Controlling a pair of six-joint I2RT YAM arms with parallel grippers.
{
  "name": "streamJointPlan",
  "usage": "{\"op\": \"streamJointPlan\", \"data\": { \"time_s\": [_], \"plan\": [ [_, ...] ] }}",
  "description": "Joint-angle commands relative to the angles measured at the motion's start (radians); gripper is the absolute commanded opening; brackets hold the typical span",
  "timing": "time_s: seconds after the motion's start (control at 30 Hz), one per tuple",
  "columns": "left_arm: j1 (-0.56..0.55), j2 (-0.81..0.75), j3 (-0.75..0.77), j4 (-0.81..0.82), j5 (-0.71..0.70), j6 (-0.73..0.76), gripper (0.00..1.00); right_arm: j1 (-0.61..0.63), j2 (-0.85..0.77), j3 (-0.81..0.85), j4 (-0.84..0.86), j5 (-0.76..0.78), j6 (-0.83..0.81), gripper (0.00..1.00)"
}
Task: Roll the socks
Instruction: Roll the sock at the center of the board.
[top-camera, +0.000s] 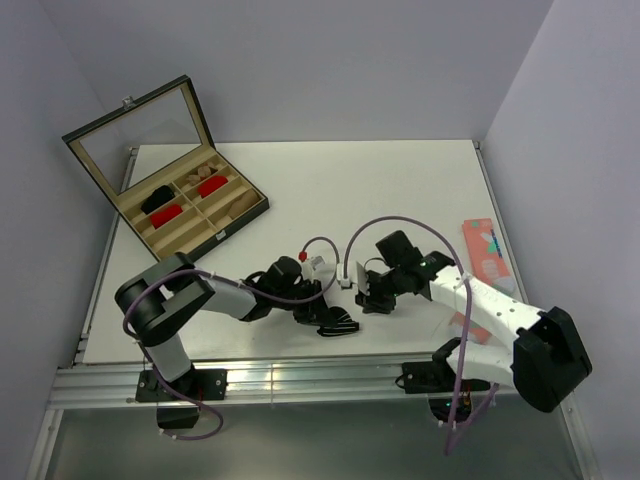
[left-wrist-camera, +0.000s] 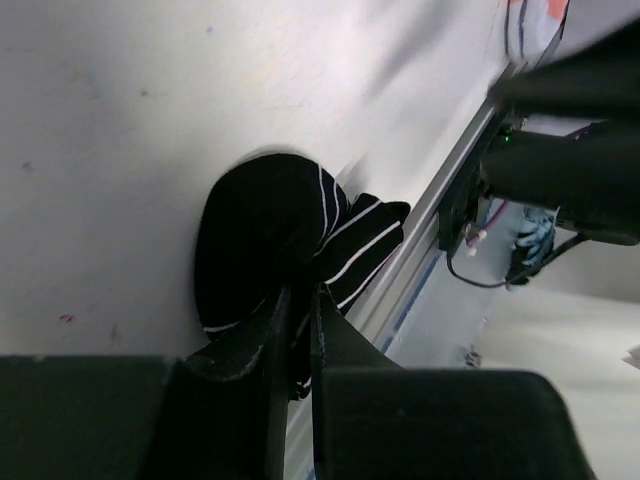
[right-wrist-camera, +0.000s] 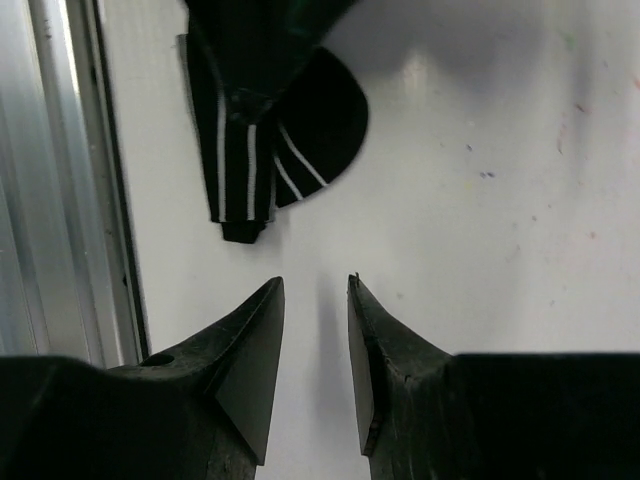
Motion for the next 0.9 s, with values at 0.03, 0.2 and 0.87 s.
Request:
{"op": "streamJointPlan", "data": {
  "time_s": [0.03,0.2,0.87],
  "plan": [
    [0.048,0.065,-0.015,-0.343,0.056,0.064,0.0,0.114,-0.066,-0.053,0.075,0.038,-0.034,0.4],
    [0.089,0.094,0.013,-0.381,0.116,0.068,0.0,0.2,-0.078,-0.084,0.101,0.078,-0.02,0.4],
    [0.129,0.192,0.163,-0.567,0.182,0.11,0.0,0.508,-0.08,-0.151,0.26,0.239,0.103,0.41]
  ]
}}
